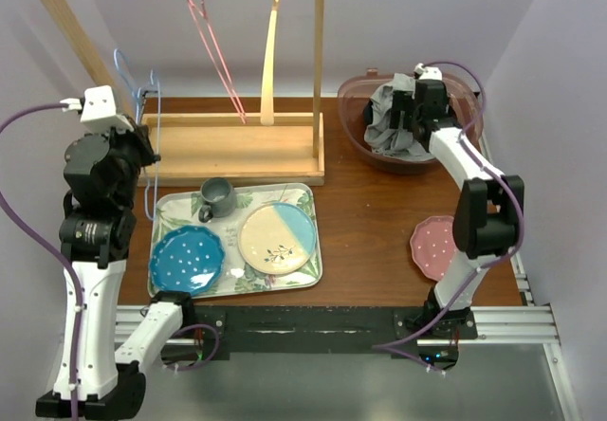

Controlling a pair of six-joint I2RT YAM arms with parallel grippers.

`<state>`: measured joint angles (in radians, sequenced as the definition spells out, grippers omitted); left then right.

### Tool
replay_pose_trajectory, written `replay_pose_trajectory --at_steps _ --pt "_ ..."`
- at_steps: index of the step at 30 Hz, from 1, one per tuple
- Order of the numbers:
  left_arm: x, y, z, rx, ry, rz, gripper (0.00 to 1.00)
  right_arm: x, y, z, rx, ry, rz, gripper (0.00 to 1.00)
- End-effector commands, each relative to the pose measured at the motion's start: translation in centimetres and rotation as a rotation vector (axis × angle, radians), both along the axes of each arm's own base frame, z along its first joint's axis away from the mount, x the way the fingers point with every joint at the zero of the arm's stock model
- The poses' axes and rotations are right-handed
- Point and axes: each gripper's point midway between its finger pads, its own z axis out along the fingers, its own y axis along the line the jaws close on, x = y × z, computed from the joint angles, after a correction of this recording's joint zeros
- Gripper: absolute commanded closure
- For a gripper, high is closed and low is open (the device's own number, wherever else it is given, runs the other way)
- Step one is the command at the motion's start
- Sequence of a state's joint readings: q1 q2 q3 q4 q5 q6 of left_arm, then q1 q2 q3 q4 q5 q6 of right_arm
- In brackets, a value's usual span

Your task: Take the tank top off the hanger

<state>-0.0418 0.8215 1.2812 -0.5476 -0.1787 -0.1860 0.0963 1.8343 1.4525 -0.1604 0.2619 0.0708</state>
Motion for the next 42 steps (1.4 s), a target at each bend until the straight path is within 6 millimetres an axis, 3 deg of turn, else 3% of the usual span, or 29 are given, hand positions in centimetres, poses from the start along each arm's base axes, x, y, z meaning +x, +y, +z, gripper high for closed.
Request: replay_pose_trajectory --at_steps 1,2,3,4,10,17,24,29,34,42 --pt "1.7 -0.2 4.9 0.02 -0.139 -0.01 1.0 -6.4 2.3 4.5 0.155 -0.024 0.063 0.01" --pt "2.0 -0.4 5.2 0.017 -0.146 -0.025 1.0 -7.4 3.1 5.1 0.182 -0.048 0.094 0.01" --pt "2.3 -0.8 5.5 0.018 -0.154 -0.048 1.0 -9.1 3.7 7.5 0.226 -0.117 0.1 0.01" --pt "3.0 -0.9 5.3 0.021 -0.137 -0.053 1.0 -10.8 4.3 6.3 0.25 -0.105 0.108 0.01" --pt "5.4 0.0 7.6 0.079 -0.15 -0.009 1.0 -17.7 8.3 9.1 0.465 -0.22 0.277 0.01" --pt "7.4 -0.1 11.7 0.087 -0.301 -0.006 1.0 -21.7 9.3 11.2 0.512 -0.286 0.371 0.01" --pt "10.6 0.9 12.4 0.129 -0.285 0.047 1.0 -23.8 10.2 12.9 0.532 -0.333 0.449 0.01" --pt "12.1 1.3 12.6 0.157 -0.307 0.067 1.0 -24.4 10.1 11.4 0.539 -0.304 0.441 0.01" --pt "14.2 2.1 12.8 0.165 -0.316 0.091 1.0 -24.7 9.8 12.3 0.516 -0.313 0.439 0.01" --pt "15.4 2.5 13.8 0.221 -0.329 0.094 1.0 -24.6 9.7 12.2 0.509 -0.314 0.433 0.01"
